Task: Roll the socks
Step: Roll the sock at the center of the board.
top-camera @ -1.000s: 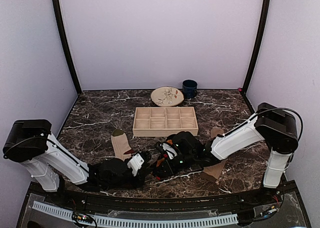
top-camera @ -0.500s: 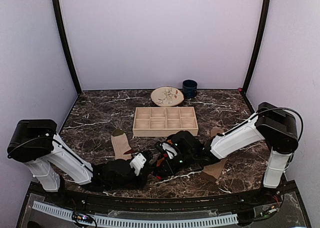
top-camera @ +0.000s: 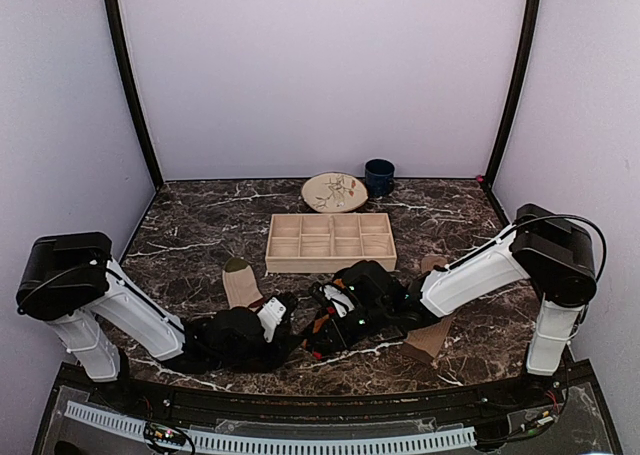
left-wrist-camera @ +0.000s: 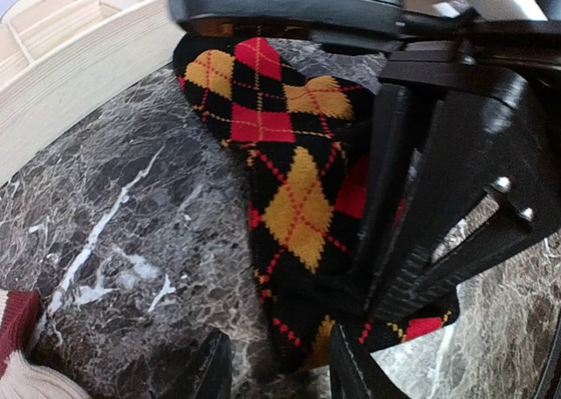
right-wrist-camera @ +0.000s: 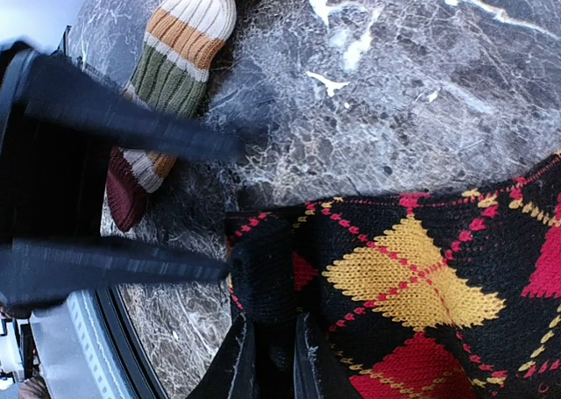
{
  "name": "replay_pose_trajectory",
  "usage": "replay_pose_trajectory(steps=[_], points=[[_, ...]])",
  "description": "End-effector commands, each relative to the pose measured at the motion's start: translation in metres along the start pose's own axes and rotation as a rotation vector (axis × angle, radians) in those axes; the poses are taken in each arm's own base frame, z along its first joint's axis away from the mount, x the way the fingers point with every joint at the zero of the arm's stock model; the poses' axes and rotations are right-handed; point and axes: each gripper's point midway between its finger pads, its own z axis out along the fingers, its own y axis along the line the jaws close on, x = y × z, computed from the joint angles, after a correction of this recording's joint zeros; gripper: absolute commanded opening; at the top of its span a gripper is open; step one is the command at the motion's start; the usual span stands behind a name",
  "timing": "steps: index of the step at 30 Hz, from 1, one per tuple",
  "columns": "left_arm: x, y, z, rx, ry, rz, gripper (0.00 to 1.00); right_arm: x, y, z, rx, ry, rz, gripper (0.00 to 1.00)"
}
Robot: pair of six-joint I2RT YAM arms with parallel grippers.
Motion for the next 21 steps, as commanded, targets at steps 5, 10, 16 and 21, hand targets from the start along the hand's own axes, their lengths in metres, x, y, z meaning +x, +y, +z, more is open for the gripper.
replay_pose_trajectory(steps=[5, 10, 16, 21], points=[[0.054, 0.042, -0.010, -0.116, 0.258, 0.032, 0.42, -0.002, 0.007, -0.001, -0.020, 0.003, -0.004, 0.16], [0.060, 0.032, -0.006, -0.051, 0.294, 0.008, 0.42, -0.002, 0.008, -0.002, -0.021, 0.003, -0.008, 0.17], [0.057, 0.020, -0.008, 0.032, 0.286, -0.024, 0.40, -0.002, 0.008, -0.002, -0.019, 0.004, -0.012, 0.17], [0.054, 0.014, -0.009, 0.069, 0.294, -0.023, 0.39, -0.002, 0.008, -0.002, -0.019, 0.009, -0.012, 0.17]])
